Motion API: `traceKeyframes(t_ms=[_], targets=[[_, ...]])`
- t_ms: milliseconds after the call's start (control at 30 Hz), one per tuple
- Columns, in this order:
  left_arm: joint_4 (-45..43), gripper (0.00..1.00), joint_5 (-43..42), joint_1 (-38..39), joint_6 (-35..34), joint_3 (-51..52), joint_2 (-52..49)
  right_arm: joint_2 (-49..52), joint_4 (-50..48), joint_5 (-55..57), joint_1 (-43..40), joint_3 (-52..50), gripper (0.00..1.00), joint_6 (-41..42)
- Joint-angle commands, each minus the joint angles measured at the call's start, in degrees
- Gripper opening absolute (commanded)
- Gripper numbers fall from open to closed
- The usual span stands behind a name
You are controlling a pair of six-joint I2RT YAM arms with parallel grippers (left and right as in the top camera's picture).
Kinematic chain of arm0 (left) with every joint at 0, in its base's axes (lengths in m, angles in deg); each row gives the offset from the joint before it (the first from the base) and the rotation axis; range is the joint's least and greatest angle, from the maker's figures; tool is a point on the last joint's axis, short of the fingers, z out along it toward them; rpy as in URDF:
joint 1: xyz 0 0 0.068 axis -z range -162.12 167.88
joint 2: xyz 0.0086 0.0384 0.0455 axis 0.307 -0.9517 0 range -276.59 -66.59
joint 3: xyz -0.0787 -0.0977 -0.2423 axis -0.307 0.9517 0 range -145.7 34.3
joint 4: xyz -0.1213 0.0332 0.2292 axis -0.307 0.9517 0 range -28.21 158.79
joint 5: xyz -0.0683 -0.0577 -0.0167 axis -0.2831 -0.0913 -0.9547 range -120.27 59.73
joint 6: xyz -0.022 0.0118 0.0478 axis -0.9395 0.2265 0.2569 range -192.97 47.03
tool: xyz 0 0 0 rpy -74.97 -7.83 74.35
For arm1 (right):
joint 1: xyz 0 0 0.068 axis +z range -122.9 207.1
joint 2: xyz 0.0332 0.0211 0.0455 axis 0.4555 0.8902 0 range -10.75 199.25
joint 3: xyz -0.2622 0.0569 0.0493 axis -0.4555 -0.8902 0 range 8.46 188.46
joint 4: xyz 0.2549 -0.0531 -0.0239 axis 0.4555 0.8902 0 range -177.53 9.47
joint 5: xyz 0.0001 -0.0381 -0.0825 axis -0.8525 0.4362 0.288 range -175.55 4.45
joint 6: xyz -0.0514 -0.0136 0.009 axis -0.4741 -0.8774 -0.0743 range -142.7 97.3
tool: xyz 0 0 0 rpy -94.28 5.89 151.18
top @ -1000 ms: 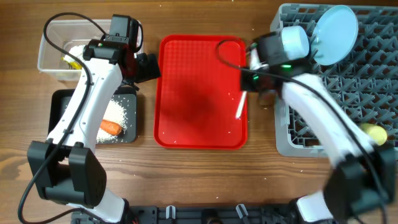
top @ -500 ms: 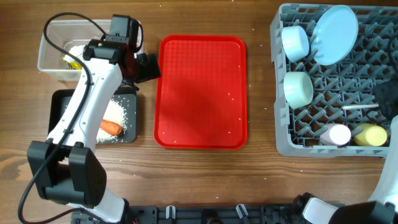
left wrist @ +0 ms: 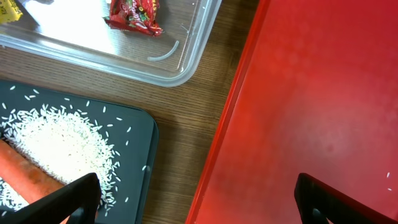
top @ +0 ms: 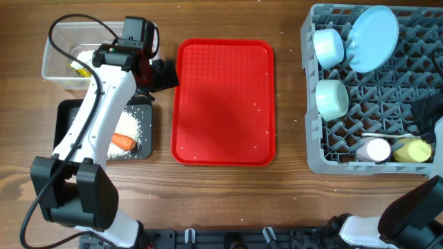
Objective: Sort waste into correct bins and load items into the dishwasher rack
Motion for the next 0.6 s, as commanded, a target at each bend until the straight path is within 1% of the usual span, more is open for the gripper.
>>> traceKeyframes(t_ms=[0,100,133,167,267,300,333,367,433,500,567], targets=[[0.0,1.0,-0.3,-0.1,-0.1,0.3,-0.3,0.6,-0.6,-6.3,-0.1,0.3,0.54,-6.2],[0.0,1.0,-0.3,-0.1,-0.1,0.3,-0.3,-2.6,0.4,-21.2,0.1,3.2,0.55,-19.1],[0.0,1.0,-0.3,-0.1,-0.1,0.3,-0.3,-5.9,2.0,-28.8,1.2,5.4,0.63,-27.4],[0.0,1.0,-0.3,-0.1,-0.1,0.3,-0.3,-10.3,5.9,-33.0,3.7,8.0,0.74,-34.0],[0.0,1.0,-0.3,-0.1,-0.2,0.3,-0.3,-20.5,13.2,-33.2,12.9,9.5,0.9,-40.4],[0.0,1.0,-0.3,-0.1,-0.2,0.3,-0.3,-25.0,15.9,-33.3,18.3,9.5,1.0,-39.8],[0.0,1.0,-0.3,-0.1,-0.1,0.3,-0.3,-27.0,16.6,-33.2,20.9,9.5,1.0,-38.1],[0.0,1.0,-0.3,-0.1,-0.1,0.3,-0.3,-29.4,17.1,-33.2,23.9,9.5,1.0,-33.6],[0.0,1.0,-0.3,-0.1,-0.1,0.3,-0.3,-32.0,17.2,-33.2,26.7,9.5,1.0,-26.1],[0.0,1.0,-0.3,-0.1,-0.1,0.3,-0.3,-33.3,17.1,-32.6,27.0,9.5,1.0,-22.3],[0.0,1.0,-0.3,-0.1,-0.1,0.3,-0.3,-33.0,17.6,-29.8,27.0,9.5,1.0,-22.4]])
